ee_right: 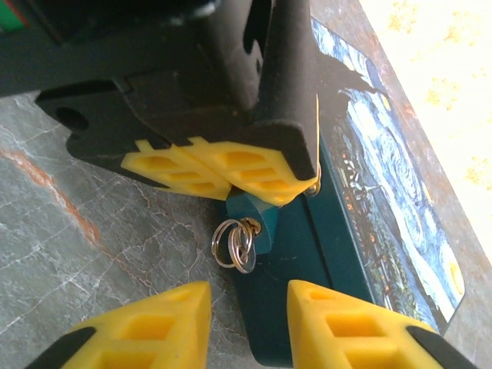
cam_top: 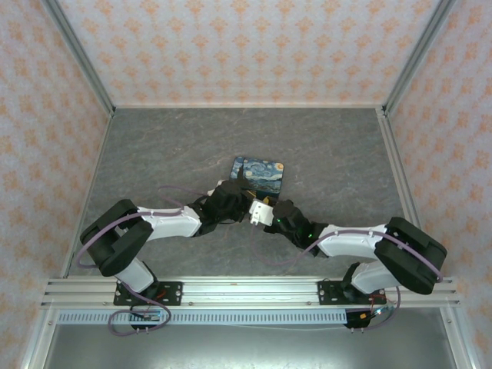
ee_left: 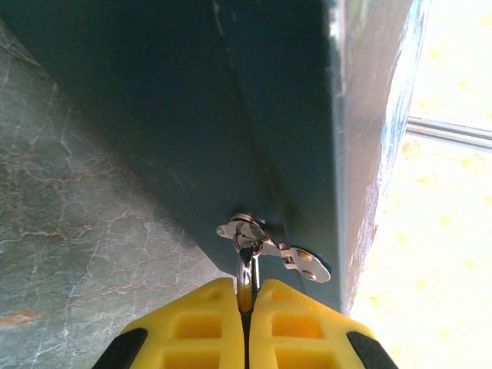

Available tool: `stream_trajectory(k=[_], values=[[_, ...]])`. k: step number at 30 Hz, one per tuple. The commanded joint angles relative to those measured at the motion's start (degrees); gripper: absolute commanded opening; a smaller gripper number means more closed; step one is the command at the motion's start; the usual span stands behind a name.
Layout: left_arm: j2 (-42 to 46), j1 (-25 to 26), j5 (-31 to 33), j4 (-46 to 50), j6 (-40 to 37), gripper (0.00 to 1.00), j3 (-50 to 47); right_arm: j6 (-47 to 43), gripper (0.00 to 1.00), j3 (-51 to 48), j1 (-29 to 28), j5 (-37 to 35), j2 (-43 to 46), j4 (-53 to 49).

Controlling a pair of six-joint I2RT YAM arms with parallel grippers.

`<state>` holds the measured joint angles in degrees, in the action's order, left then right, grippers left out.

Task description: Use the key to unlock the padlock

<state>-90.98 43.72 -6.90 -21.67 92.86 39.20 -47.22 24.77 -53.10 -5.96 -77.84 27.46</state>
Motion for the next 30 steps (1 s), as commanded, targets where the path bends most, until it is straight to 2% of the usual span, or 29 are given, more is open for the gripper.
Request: stream_trajectory(k=[1,11,20,30], values=[[1.3,-0.6,0.2,-0.1,-1.4,0.00,1.8,1.4,0.28,1.8,-0.3,1.0,0.1,2.3],[1.2,-0.6,0.1,0.0,-1.3,0.00,1.8,3.6,0.20,2.2,-0.4,2.3,-0.2,3.4],[1.2,-0.6,-0.2,-0.4,-1.2,0.00,1.6,7.2,0.02,2.9,-0.4,1.2,-1.8,4.4],[1.2,-0.6,-0.1,-0.8,-1.1,0.00,1.5,23.8,0.00,3.2,-0.4,1.1,-3.3,6.7]])
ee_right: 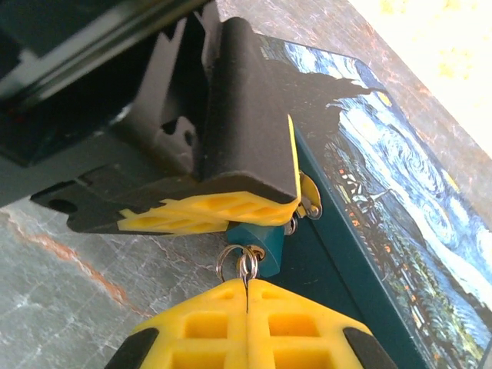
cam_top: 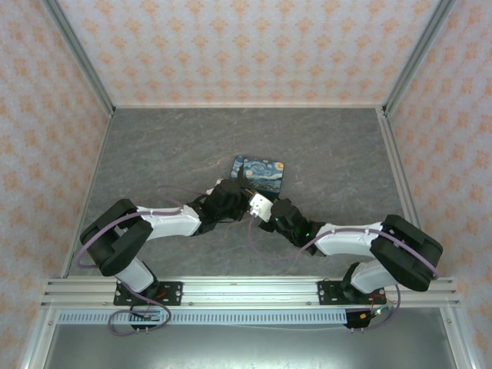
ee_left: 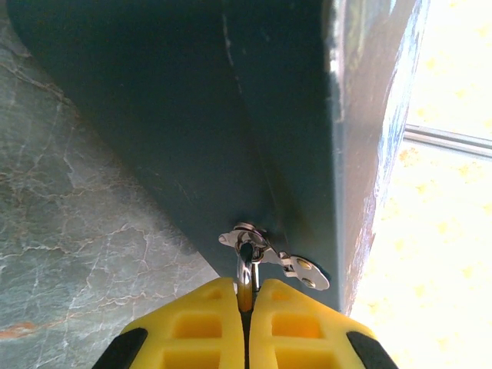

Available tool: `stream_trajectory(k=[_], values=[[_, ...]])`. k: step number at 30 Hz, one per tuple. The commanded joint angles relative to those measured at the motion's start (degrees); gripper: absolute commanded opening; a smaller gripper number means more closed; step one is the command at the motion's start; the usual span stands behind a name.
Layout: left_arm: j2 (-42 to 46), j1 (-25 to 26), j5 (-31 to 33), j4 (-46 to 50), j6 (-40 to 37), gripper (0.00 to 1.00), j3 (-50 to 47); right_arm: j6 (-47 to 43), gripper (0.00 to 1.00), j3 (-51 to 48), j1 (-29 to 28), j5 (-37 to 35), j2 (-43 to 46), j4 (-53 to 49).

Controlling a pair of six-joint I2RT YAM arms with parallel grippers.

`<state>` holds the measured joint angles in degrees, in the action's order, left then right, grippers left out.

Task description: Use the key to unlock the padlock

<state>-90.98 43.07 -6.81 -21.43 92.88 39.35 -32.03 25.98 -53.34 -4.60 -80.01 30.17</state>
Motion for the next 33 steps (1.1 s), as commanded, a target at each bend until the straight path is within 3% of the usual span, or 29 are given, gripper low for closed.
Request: stream_trajectory(k=[1,9,13,18,23,28,33], values=[[1.2,0.1,-0.2,-1.0,-1.1,0.00,1.3,10.5,0.00,2.0,-0.2,0.4,-1.6,4.3],[1.2,0.1,-0.2,-1.4,-0.9,0.00,1.0,20.0,0.00,3.3,-0.2,2.7,-7.1,7.9],[1.4,0.2,0.1,-1.2,-0.9,0.00,0.8,20.3,0.00,3.3,-0.1,3.1,-8.2,9.6],[1.6,0.2,0.2,-1.2,-0.9,0.00,0.7,13.7,0.00,2.3,-0.1,2.5,-7.8,8.8],[1.9,0.1,0.3,-0.9,-0.9,0.00,0.6,4.4,0.24,-0.5,0.0,2.5,-6.5,10.0],[2.4,-0.1,0.5,-0.5,-1.0,0.00,0.4,-1.7,0.32,-1.7,-0.1,2.0,-4.7,8.3],[2.7,-0.2,0.6,-0.1,-1.2,0.00,0.3,-5.1,0.33,-2.5,-0.1,-0.4,-3.1,7.4]])
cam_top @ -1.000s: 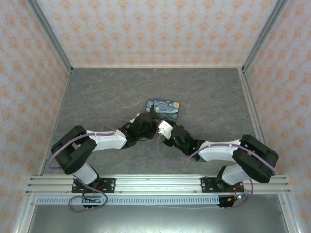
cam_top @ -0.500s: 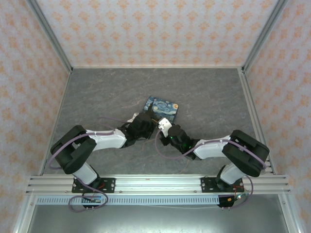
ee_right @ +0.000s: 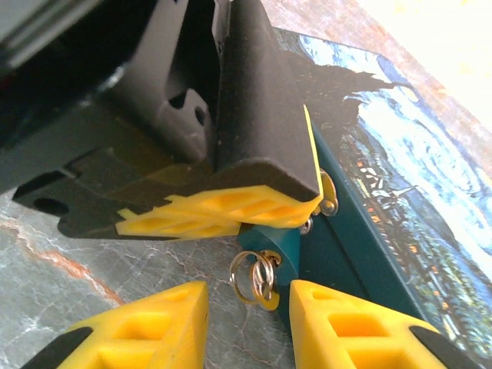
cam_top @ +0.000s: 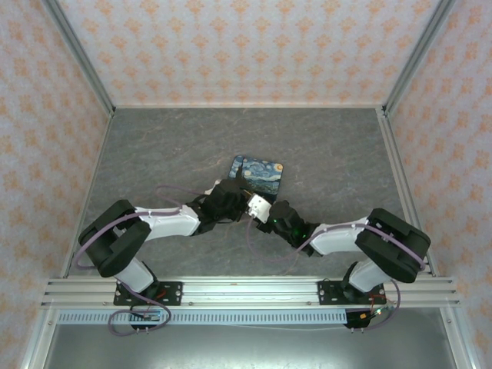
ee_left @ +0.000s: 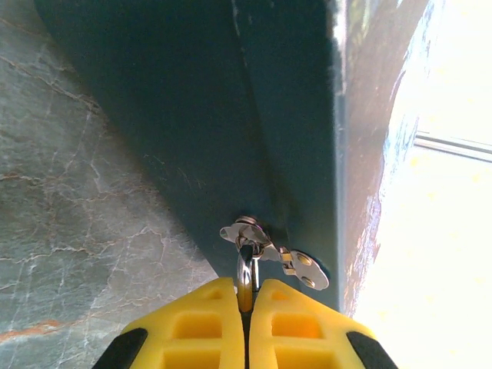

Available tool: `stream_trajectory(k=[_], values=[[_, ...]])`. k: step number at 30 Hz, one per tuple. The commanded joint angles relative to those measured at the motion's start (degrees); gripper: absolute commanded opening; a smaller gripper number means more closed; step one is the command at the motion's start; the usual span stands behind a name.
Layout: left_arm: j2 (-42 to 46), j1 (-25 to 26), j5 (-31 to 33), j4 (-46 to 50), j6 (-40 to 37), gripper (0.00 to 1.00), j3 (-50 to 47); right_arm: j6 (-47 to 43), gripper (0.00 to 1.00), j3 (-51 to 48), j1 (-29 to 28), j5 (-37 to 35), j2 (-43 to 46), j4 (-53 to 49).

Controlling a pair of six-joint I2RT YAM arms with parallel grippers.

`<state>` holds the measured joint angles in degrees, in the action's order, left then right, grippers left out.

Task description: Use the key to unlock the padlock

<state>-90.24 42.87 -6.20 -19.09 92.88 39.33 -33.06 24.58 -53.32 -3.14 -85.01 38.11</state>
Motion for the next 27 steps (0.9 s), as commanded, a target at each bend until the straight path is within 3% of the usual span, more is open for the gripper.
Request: stream_trajectory(k=[1,13,21,27], values=[[2.0,-0.1,0.0,-2.3,-1.2,0.00,0.3,-4.5,0.33,-1.2,-0.1,-2.0,2.1,-0.8],[2.0,-0.3,-0.3,-2.1,-1.6,0.00,0.4,-6.1,0.32,-0.6,-0.1,-0.6,4.3,-2.8],[1.9,-0.2,-0.5,-2.3,-1.6,0.00,0.4,-5.9,0.20,1.4,-0.1,-0.4,2.3,-1.7],[1.8,-0.2,-0.6,-2.4,-1.5,0.00,0.3,-5.7,0.19,2.2,0.0,-0.3,1.0,-1.1]])
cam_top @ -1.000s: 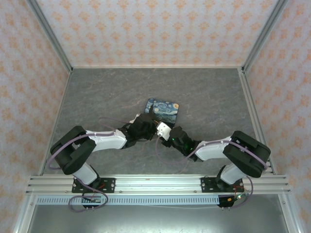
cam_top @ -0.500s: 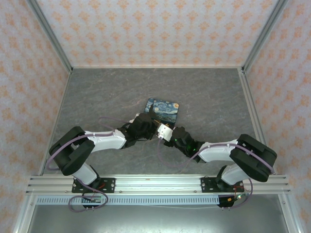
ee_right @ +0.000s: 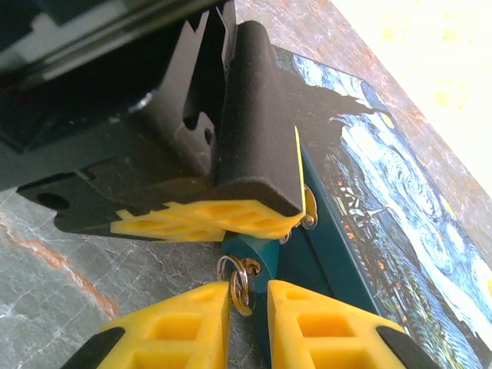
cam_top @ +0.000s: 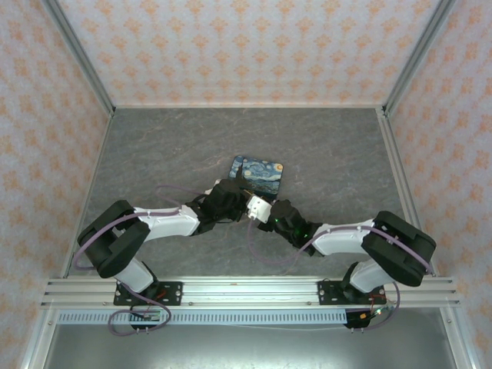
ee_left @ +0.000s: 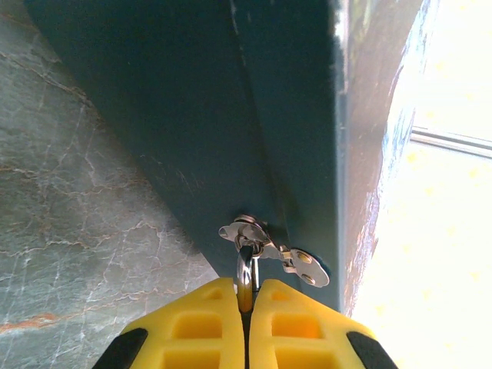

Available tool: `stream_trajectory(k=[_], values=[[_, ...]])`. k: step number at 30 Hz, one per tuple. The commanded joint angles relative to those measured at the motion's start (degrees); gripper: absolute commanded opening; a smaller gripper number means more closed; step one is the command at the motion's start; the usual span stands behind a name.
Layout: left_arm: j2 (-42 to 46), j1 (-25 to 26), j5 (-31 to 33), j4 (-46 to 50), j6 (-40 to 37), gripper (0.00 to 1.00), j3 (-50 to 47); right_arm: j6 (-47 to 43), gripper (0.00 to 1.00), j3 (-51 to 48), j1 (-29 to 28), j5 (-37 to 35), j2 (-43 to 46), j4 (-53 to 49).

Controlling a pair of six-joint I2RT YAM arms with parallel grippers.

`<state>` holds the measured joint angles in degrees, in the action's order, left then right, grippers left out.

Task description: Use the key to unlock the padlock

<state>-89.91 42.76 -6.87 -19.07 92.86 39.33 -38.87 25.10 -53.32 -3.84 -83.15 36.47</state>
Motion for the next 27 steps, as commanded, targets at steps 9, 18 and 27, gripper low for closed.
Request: stream_trajectory(k=[9,18,27], values=[[1.6,-0.1,-0.1,-2.2,-1.7,0.00,0.4,0.4,0.09,2.5,-0.1,0.6,-2.6,1.9],[0.9,0.0,-0.7,-2.5,-1.8,0.00,0.7,4.9,0.00,3.1,-0.1,2.6,-2.0,2.1],[0.5,0.3,-0.4,-3.1,-1.4,0.00,0.4,20.5,0.00,2.0,1.2,6.6,-3.4,8.6]])
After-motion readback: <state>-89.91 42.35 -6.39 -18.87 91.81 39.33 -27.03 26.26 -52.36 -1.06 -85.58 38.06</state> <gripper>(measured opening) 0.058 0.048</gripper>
